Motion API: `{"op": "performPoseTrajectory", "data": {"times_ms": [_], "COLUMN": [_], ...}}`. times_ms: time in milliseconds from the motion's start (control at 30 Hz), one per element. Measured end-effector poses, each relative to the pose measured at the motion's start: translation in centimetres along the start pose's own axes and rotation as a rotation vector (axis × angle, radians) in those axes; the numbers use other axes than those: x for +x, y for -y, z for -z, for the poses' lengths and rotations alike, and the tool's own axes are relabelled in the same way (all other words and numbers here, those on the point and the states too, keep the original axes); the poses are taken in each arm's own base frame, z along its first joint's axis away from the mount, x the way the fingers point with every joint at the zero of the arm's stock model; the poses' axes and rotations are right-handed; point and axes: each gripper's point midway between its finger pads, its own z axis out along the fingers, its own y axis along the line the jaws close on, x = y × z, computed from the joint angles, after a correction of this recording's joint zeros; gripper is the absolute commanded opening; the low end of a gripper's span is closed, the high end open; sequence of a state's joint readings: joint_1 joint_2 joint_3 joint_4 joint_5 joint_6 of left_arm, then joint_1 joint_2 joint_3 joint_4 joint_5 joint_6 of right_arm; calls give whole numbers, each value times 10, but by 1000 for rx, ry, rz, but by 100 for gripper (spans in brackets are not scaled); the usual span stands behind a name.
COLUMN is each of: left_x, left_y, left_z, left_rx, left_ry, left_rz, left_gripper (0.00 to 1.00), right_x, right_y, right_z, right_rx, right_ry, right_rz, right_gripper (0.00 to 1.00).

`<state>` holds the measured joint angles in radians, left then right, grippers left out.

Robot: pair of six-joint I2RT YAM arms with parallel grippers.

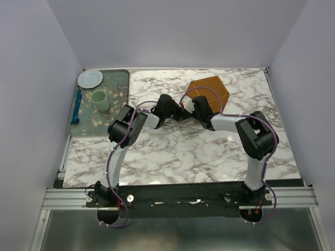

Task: Fold the napkin, place the utensils inside, and roll it up
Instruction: Roll the napkin with the utensil

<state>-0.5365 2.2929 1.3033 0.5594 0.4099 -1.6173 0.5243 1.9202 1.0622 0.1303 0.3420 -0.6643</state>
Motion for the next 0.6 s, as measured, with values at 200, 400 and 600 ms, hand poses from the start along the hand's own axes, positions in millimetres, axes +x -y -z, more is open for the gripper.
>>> {"op": "performPoseTrajectory", "data": {"times_ms": [200,400,600], "left_x": [-1,-6,-20], "left_y": [0,-1,5], "left_z": [0,2,17], "left_rx": [1,-2,-5], "left_ry": [0,3,28], "left_rz": [1,-9,-33], "left_gripper": [5,39,58], "right_x": [3,-2,-5], "right_y": [-4,-8,-14], "right_z": [-4,-4,-2], "right_rx": [-3,-46,-99], "right_ry": [-11,-11,-13], "right_rz": [25,36,39], "right_gripper": [19,7,1]}}
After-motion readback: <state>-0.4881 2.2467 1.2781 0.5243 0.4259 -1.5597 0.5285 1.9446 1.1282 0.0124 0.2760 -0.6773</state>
